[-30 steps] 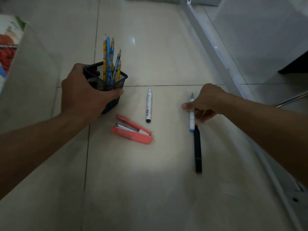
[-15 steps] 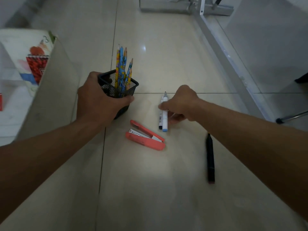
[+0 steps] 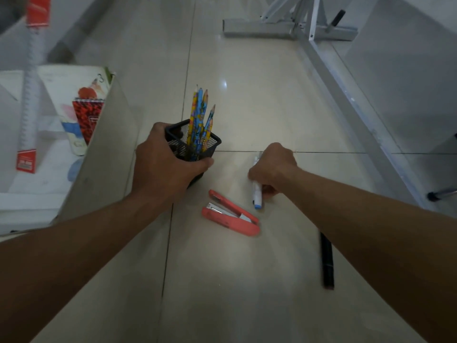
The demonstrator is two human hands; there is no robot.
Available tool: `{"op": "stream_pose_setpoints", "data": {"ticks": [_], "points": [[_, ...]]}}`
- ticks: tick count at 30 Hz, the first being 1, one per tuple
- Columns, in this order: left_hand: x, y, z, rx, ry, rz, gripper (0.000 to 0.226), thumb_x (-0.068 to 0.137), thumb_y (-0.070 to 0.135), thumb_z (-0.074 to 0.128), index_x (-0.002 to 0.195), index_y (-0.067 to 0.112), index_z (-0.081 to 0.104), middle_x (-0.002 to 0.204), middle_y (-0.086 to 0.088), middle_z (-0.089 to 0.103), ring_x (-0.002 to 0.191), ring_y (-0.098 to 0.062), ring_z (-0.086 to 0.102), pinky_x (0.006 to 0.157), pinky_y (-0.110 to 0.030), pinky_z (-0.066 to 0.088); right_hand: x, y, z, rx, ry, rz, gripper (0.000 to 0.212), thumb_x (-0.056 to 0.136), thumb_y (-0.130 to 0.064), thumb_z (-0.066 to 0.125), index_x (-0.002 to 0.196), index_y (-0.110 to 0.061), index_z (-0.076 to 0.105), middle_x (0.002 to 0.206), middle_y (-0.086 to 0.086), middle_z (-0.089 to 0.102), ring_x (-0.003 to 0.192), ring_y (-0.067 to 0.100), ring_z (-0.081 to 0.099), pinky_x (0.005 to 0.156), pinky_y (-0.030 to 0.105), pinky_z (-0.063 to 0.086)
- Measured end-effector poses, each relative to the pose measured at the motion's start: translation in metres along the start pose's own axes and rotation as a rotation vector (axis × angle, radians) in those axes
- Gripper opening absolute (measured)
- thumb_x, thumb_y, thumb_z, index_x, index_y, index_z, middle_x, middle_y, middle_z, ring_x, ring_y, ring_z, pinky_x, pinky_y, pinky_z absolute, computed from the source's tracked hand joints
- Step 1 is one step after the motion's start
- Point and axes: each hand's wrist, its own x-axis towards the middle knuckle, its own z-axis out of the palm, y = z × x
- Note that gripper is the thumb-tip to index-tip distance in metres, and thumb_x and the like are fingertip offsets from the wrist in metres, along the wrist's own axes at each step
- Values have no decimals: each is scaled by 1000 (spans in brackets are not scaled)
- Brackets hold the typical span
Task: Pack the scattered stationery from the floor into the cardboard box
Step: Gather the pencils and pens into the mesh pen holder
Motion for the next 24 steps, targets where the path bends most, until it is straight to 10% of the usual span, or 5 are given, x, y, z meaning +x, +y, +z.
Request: {"op": "stream_pose_setpoints", "data": {"ticks": [13, 24], "points": [[-3, 2, 4, 28, -21, 4, 76, 55, 40, 95, 119, 18, 59, 100, 15, 61, 85, -2, 58, 60, -1, 35, -7, -2, -7, -117, 10, -88, 17, 83, -4, 65, 98, -11, 63, 119, 14, 69, 107, 32, 69, 75, 29, 48], [2, -1, 7, -71, -17, -73, 72, 52, 37, 96, 113, 21, 61, 93, 19, 65, 75, 21, 56, 62, 4, 43, 6, -65, -65, 309, 354, -581, 27, 89, -36, 71, 95, -9, 70, 87, 3, 74, 78, 19, 73, 70, 38, 62]]}}
